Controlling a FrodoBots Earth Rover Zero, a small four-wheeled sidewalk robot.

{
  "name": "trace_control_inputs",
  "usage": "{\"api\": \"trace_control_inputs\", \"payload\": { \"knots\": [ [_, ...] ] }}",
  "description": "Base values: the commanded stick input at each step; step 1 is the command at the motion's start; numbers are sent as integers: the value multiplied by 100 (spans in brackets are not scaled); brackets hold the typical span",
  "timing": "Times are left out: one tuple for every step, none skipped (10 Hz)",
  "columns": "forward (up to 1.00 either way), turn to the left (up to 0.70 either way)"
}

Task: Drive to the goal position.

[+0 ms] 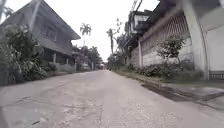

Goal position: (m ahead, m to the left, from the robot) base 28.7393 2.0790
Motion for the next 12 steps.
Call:
{"api": "trace_control_inputs", "payload": {
  "knots": [
    [70, 0],
    [70, 0],
    [70, 0],
    [70, 0],
    [70, 0],
    [70, 0],
    [70, 0],
    [70, 0],
    [70, 0],
    [70, 0],
    [70, 0],
    [70, 0]
  ]
}}
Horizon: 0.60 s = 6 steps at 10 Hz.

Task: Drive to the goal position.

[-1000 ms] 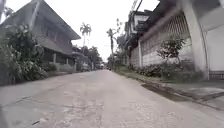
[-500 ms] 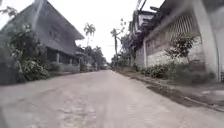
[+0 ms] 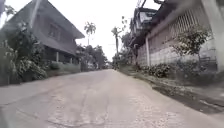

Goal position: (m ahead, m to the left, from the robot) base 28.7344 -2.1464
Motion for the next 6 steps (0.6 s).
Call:
{"api": "trace_control_inputs", "payload": {
  "knots": [
    [70, 0],
    [70, 0],
    [70, 0],
    [70, 0],
    [70, 0],
    [70, 0]
  ]
}}
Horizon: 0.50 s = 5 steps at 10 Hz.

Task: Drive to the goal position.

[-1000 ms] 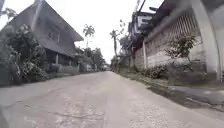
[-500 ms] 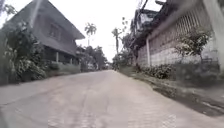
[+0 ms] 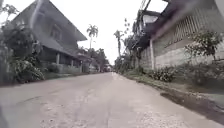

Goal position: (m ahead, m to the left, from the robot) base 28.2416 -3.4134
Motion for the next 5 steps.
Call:
{"api": "trace_control_inputs", "payload": {
  "knots": [
    [70, 0],
    [70, 0],
    [70, 0],
    [70, 0],
    [70, 0]
  ]
}}
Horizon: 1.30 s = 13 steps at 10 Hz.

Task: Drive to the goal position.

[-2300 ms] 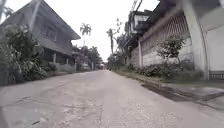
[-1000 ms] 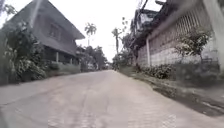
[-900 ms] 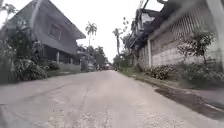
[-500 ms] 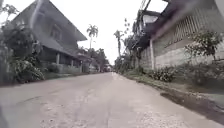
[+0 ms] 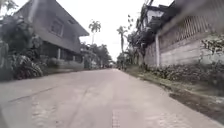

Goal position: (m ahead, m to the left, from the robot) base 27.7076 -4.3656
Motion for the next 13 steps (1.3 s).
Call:
{"api": "trace_control_inputs", "payload": {
  "knots": [
    [70, 0],
    [70, 0],
    [70, 0],
    [70, 0],
    [70, 0],
    [70, 0],
    [70, 0],
    [70, 0],
    [70, 0],
    [70, 0],
    [70, 0],
    [70, 0],
    [70, 0]
  ]
}}
